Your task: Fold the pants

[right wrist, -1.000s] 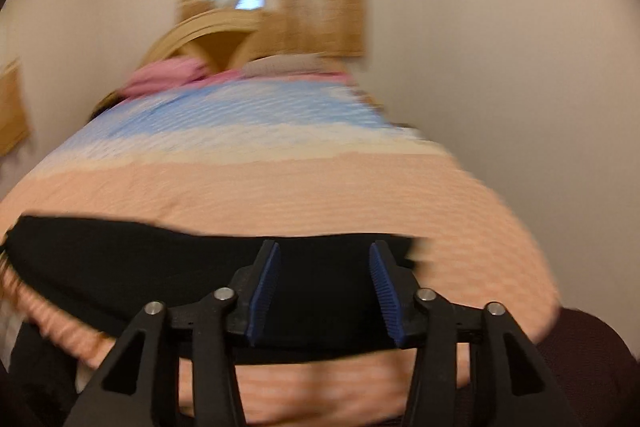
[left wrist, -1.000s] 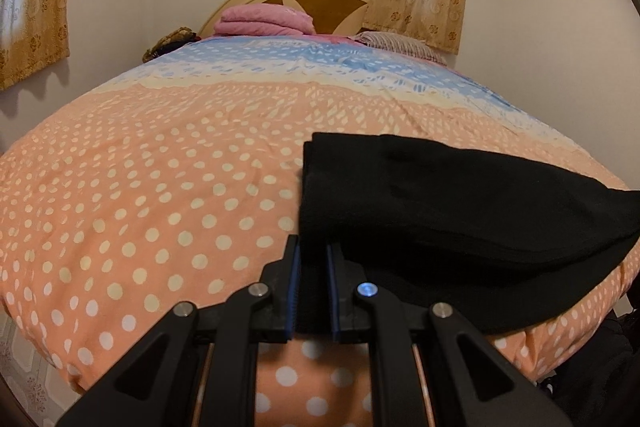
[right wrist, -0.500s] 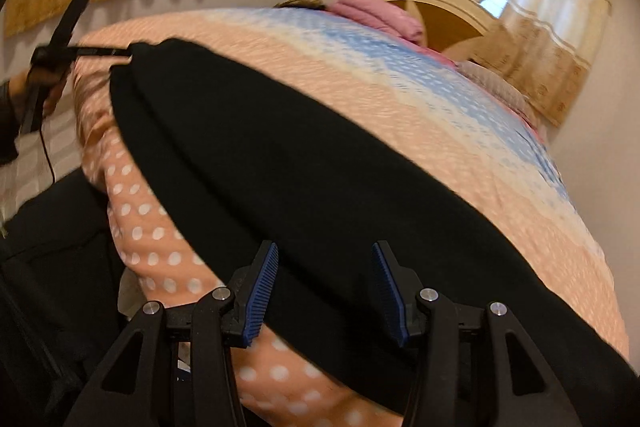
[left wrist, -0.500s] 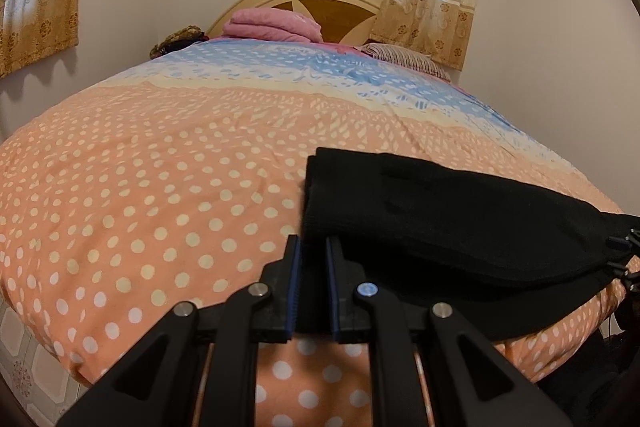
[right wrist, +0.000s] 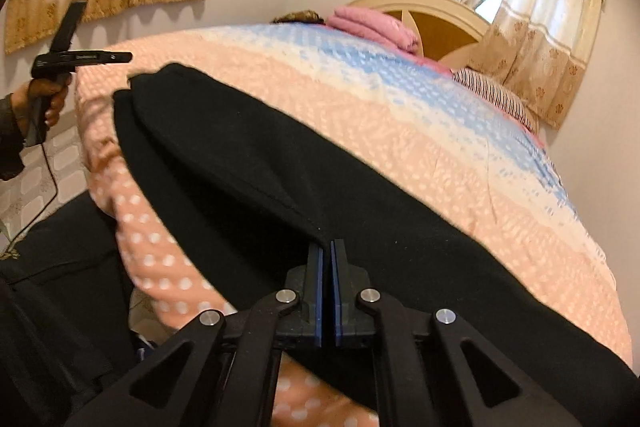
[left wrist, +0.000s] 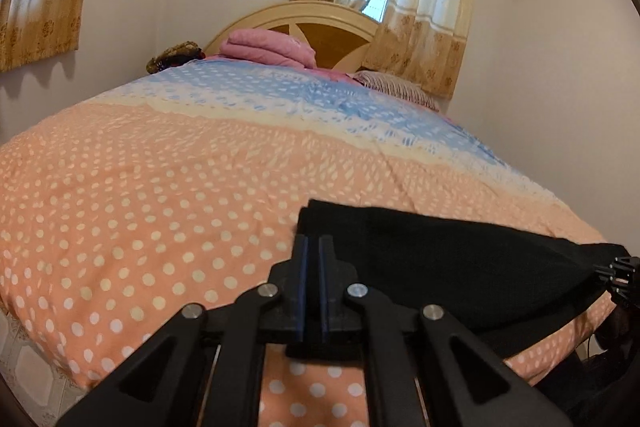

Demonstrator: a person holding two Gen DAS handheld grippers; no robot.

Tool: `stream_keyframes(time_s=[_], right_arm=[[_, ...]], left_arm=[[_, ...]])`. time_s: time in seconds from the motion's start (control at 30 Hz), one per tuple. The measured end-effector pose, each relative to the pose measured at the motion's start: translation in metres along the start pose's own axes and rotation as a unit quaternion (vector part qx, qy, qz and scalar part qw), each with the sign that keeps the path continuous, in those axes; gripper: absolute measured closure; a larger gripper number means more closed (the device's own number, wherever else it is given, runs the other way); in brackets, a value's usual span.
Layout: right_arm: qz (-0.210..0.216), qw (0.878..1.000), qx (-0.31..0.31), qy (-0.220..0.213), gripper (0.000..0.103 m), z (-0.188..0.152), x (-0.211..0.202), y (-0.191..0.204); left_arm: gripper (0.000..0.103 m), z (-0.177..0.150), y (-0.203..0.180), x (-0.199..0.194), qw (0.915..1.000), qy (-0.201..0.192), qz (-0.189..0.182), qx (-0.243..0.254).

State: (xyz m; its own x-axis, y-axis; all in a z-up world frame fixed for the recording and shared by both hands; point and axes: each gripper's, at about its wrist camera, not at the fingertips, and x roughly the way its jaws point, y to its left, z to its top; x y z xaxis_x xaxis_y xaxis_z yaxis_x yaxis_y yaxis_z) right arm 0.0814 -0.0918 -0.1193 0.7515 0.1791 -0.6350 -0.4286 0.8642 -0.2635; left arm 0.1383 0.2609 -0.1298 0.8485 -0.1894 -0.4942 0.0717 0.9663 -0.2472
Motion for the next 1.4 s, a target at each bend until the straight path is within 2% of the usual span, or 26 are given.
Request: stream_keyframes(time_s=[0.1,0.2,0.27,0.3,0.33,0.4,0.47,0.5,0.57,0.63,0.67,0.7,0.73,0.8,1.03,1.17,1.4], right_arm=[[0.007,1.000,-0.003,0.007,0.100,-0.008,0.000,0.010],[0.000,1.000,-0.013,0.023,0.100,-0.013,0.018,0.011],[0.003,1.000,-0.007,0.030,0.100,-0.015,0.025,0.011],[0.003,0.999,-0.007,0.031,0.100,-0.015,0.026,0.008],[0.003,0.999,-0.006,0.032,0.100,-0.015,0.028,0.008],[0.002,0.999,-0.006,0.032,0.100,-0.014,0.032,0.004],[0.002,0.999,-0.005,0.034,0.100,-0.015,0.033,0.003],[0.002,0.999,-0.005,0.033,0.100,-0.017,0.032,0.005],[0.002,0.999,-0.005,0.033,0.100,-0.018,0.032,0.006],[0.003,0.999,-0.004,0.034,0.100,-0.018,0.032,0.006],[0.004,0.999,-0.002,0.034,0.100,-0.018,0.032,0.005],[0.004,0.999,-0.001,0.033,0.100,-0.019,0.032,0.005],[0.003,0.999,0.000,0.032,0.100,-0.019,0.032,0.006],[0.003,1.000,0.005,0.028,0.100,-0.018,0.030,0.004],[-0.003,1.000,-0.002,0.003,0.100,-0.009,0.008,0.002],[0.000,1.000,-0.009,0.003,0.100,-0.009,0.005,0.002],[0.014,0.999,-0.011,0.046,0.100,-0.031,0.032,0.014]], left_arm=[[0.097,-0.009,0.003,0.002,0.9998,0.018,0.002,0.005],[0.097,-0.020,0.005,0.010,0.9993,0.035,0.010,-0.007],[0.089,-0.024,0.010,0.016,0.9984,0.049,-0.005,-0.028],[0.076,-0.025,0.011,0.019,0.9978,0.054,-0.008,-0.038],[0.051,-0.025,0.011,0.023,0.9972,0.060,-0.007,-0.046],[0.029,-0.024,0.008,0.026,0.9972,0.054,-0.003,-0.051],[0.028,-0.020,0.005,0.028,0.9971,0.048,-0.014,-0.057],[0.030,-0.019,0.004,0.030,0.9969,0.046,-0.021,-0.061],[0.045,-0.017,0.000,0.034,0.9965,0.048,-0.032,-0.061],[0.070,-0.018,-0.003,0.047,0.9951,0.082,-0.020,-0.052],[0.071,-0.019,-0.003,0.052,0.9947,0.090,-0.006,-0.049],[0.077,-0.019,-0.003,0.052,0.9953,0.085,-0.002,-0.047],[0.087,-0.018,-0.003,0.051,0.9956,0.080,-0.001,-0.047],[0.094,-0.014,0.001,0.044,0.9960,0.071,-0.001,-0.055],[0.098,0.002,0.009,0.007,0.9957,0.040,-0.047,-0.069],[0.100,0.007,0.019,-0.004,0.9956,0.024,-0.045,-0.078],[0.100,-0.021,0.025,0.023,0.9929,0.076,-0.032,-0.086]])
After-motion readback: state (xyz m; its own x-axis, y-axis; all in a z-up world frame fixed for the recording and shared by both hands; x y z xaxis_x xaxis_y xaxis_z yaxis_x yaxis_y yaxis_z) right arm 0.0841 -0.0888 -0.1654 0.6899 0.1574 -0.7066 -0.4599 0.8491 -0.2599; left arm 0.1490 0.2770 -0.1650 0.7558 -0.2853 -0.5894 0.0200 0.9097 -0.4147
